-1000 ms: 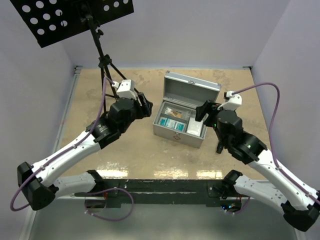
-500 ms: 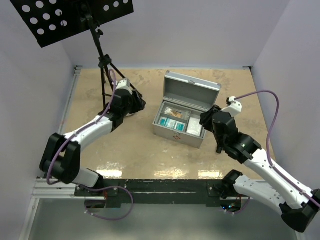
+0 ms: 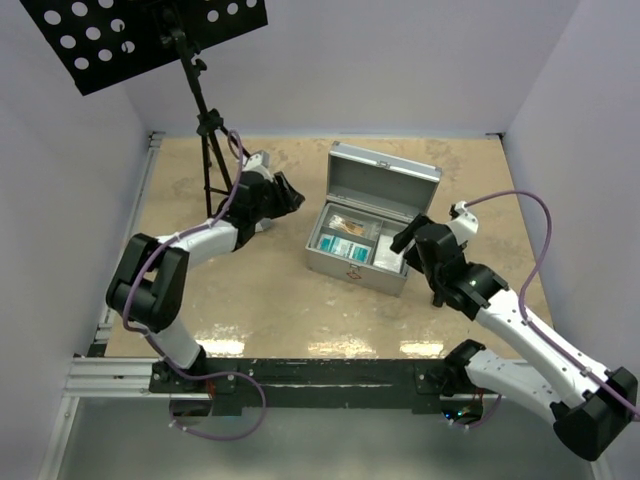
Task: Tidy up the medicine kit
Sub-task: Adjust the medicine box at the center of the board.
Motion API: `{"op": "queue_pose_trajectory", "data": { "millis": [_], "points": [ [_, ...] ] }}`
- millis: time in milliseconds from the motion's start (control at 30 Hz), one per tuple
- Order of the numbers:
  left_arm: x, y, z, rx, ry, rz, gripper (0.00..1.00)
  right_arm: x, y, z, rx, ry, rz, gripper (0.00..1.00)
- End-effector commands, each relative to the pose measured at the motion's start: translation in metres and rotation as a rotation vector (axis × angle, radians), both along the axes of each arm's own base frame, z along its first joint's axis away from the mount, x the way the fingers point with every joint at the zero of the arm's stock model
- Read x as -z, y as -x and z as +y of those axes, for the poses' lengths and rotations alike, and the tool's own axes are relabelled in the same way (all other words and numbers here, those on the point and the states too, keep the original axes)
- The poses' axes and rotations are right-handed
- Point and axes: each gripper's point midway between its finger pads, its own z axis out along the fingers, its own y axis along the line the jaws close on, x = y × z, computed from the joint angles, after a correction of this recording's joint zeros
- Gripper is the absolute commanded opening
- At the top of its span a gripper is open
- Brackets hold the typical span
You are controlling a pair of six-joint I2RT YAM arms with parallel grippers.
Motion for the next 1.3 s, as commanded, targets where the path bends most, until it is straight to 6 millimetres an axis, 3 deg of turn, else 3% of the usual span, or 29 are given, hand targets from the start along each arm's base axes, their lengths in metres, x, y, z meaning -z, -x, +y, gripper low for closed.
{"op": "queue_pose_trajectory", "data": {
  "millis": [0,167,300,400,567,733,933,1267],
  "points": [
    [-0.031,0.002,0.009,-0.049,0.047,-0.088,0.57,0.018,-0.004,0.013,-0.02,-0.044,0.034,0.78],
    [-0.057,0.023,0.041,-0.164,0.028,-0.131,0.56,0.028,-0.004,0.011,-0.019,-0.03,0.04,0.78],
    [-0.085,0.056,0.058,-0.199,0.084,-0.21,0.56,0.026,-0.004,0.01,-0.021,-0.028,0.026,0.78],
    [-0.092,0.087,0.045,-0.097,0.142,-0.231,0.54,0.031,-0.005,0.013,-0.04,-0.025,0.034,0.75],
    [-0.07,0.148,0.009,0.078,0.19,-0.176,0.5,0.036,-0.003,0.021,-0.085,-0.05,0.035,0.62],
    [-0.052,0.187,-0.01,0.213,0.234,-0.125,0.5,0.037,0.0,0.035,-0.142,-0.106,0.042,0.59],
    [-0.047,0.202,-0.001,0.21,0.264,-0.144,0.51,0.036,0.008,0.057,-0.222,-0.207,0.046,0.52],
    [-0.027,0.222,-0.01,0.271,0.387,-0.077,0.52,0.039,0.019,0.1,-0.337,-0.283,0.077,0.5]
  ]
}}
